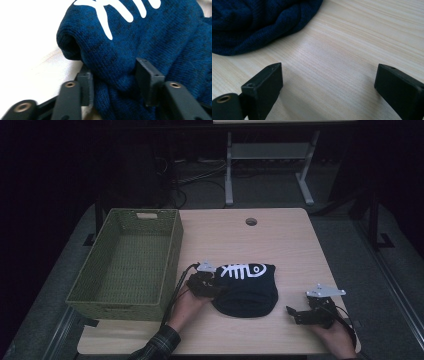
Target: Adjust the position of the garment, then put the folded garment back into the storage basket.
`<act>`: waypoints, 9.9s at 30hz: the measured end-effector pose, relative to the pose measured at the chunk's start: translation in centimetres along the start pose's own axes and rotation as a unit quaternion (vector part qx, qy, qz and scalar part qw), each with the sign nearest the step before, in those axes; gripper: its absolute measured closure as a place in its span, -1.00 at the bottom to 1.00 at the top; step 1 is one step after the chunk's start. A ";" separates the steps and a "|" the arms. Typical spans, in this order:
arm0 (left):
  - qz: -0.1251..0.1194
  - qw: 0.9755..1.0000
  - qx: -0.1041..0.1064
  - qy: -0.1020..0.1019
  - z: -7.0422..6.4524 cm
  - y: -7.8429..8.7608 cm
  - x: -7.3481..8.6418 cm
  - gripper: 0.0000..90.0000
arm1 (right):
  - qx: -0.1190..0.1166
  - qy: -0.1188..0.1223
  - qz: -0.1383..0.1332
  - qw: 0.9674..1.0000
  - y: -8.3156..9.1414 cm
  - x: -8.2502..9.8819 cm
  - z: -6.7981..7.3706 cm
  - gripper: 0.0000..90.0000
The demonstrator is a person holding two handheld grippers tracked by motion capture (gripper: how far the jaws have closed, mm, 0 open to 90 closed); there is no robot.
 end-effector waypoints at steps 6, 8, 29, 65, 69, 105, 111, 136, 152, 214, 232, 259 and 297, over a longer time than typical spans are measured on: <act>0.007 1.000 0.006 0.003 -0.1 0.0 -0.1 0.40 | 0.000 0.000 0.000 1.000 0.0 0.0 0.0 -0.83; 0.008 1.000 0.007 0.004 -0.2 0.0 -0.1 0.44 | 0.000 0.000 0.000 1.000 0.0 0.0 0.0 -0.83; -0.019 0.999 0.027 0.004 -0.8 2.3 -2.0 0.54 | 0.000 0.000 0.000 1.000 0.0 0.0 0.0 -0.83; -0.059 0.996 0.044 -0.045 -2.5 9.6 -7.3 0.60 | 0.000 0.000 -0.001 1.000 0.0 0.0 0.0 -0.83; -0.060 0.996 0.044 -0.048 -2.4 10.4 -7.6 0.60 | -0.001 0.000 -0.001 1.000 0.0 0.0 0.0 -0.83; -0.074 0.995 0.002 -0.062 1.2 18.8 -9.3 0.59 | -0.001 -0.001 -0.002 1.000 0.0 0.0 0.0 -0.83; -0.081 0.995 -0.006 -0.057 2.1 20.3 -9.5 0.59 | 0.000 -0.001 -0.001 1.000 0.0 0.0 0.0 -0.83; -0.104 0.992 -0.069 -0.028 6.8 28.4 -8.0 0.59 | 0.000 -0.001 -0.002 1.000 0.0 0.0 0.0 -0.83; -0.120 0.987 -0.107 -0.003 9.6 33.4 -6.1 0.59 | 0.001 -0.002 -0.002 1.000 0.0 0.0 0.0 -0.82; 0.023 0.993 -0.098 0.056 17.3 26.2 4.1 0.56 | 0.005 -0.004 -0.003 1.000 -0.1 -0.1 -0.1 -0.82; 0.069 0.978 -0.184 0.065 21.2 26.9 6.8 0.44 | 0.005 -0.004 -0.003 1.000 -0.1 -0.1 -0.1 -0.82; -0.010 0.976 -0.203 0.075 17.8 27.2 3.9 -0.51 | 0.005 -0.005 -0.003 1.000 -0.1 -0.1 -0.1 -0.82; -0.093 0.992 -0.081 0.022 3.5 17.3 -5.1 -0.61 | 0.004 -0.005 -0.003 1.000 0.0 -0.1 -0.1 -0.82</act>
Point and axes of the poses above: each handheld gripper's, and its own axes: y roughly backward along the jaws, x roughly out of its underside, z roughly to its left, the point moved 8 cm from there along -y, roughly forward along the jaws, and after that the axes turned 4 degrees about -x, right-handed, at the moved point
